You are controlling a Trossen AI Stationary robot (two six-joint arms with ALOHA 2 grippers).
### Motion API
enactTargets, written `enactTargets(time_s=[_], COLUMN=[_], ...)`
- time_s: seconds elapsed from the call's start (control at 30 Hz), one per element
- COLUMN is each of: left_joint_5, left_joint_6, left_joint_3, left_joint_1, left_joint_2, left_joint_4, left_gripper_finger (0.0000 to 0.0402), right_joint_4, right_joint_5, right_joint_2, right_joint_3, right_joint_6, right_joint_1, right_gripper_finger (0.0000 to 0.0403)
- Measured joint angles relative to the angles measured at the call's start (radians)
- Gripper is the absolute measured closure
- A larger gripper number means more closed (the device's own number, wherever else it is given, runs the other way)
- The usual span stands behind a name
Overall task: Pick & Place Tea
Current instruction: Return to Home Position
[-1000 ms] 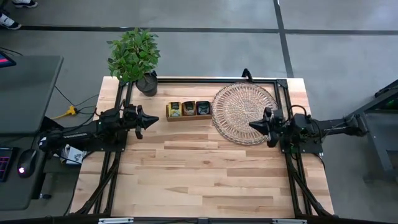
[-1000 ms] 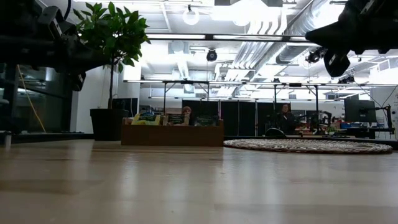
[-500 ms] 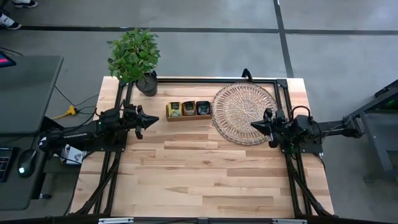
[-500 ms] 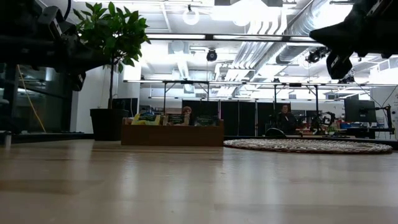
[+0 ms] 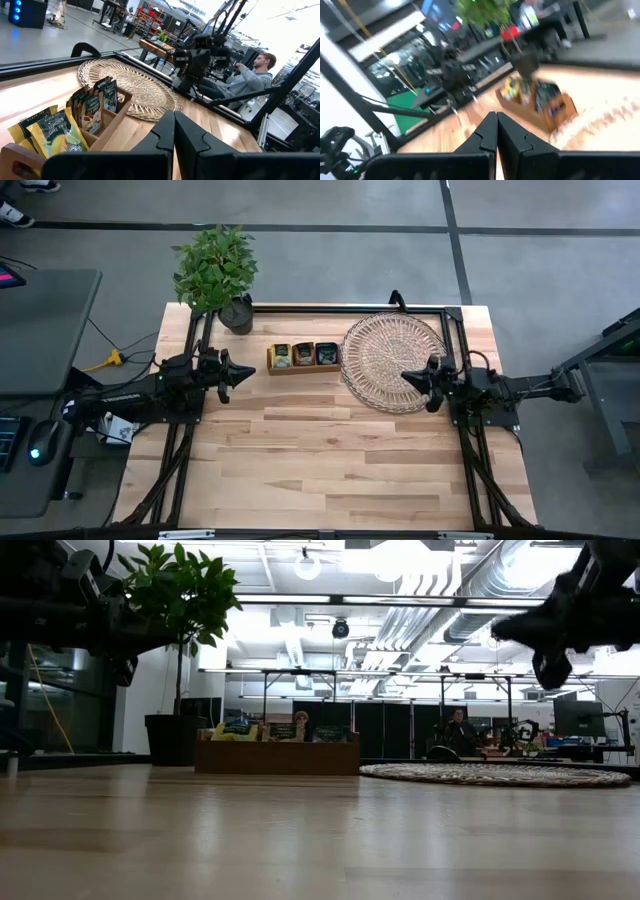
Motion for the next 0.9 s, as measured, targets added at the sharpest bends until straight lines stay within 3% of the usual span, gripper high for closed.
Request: enactTargets(time_s=[0.13,0.47,0.9], left_joint_5=[0.000,0.003,0.002], left_joint_6=[0.000,0.000,0.000], left_joint_3=[0.000,0.000,0.000], left_joint_1=[0.000,0.000,0.000], left_joint_2=[0.000,0.000,0.000], left_joint_4=[0.000,0.000,0.000], left_gripper_finger=[0.0401,0.0401,0.0401], right_joint_4=[-0.063,-0.052,-0.049], right_joint_5=[0.026,0.040,0.111], right_joint_2=[0.001,0.004,0.004], right_joint_3=[0.000,0.000,0.000], right_joint_6=[0.084,-0.188,-0.264], right_joint_1=[0.000,-0.001,-0.001], right_gripper_finger=[0.0402,0.0397,0.0394])
